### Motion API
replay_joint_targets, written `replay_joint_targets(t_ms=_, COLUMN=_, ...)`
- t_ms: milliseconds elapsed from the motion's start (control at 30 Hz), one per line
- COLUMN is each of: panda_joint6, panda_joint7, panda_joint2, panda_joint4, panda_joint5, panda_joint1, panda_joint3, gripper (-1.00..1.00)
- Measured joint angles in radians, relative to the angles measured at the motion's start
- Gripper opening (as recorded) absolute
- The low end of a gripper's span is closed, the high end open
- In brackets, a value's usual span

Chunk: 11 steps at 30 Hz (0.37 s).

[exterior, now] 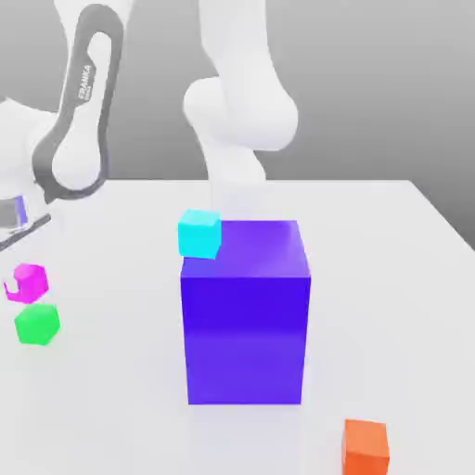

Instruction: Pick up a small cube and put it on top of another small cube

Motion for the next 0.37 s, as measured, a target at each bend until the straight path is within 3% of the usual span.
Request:
replay_joint_targets(t_ms=200, panda_joint6=0.011, panda_joint7=-0.005, panda_joint2=0.012, panda_joint4=0.0, panda_joint5=0.006, panda_joint1=-0.001, panda_joint3=0.004, gripper=1.0)
replay_joint_targets(t_ms=367, panda_joint6=-0.116, panda_joint7=0.039, panda_joint2=-0.123, panda_joint4=-0.007, panda_joint5=-0.055, panda_joint1=-0.002, panda_joint3=-0.008, gripper=1.0)
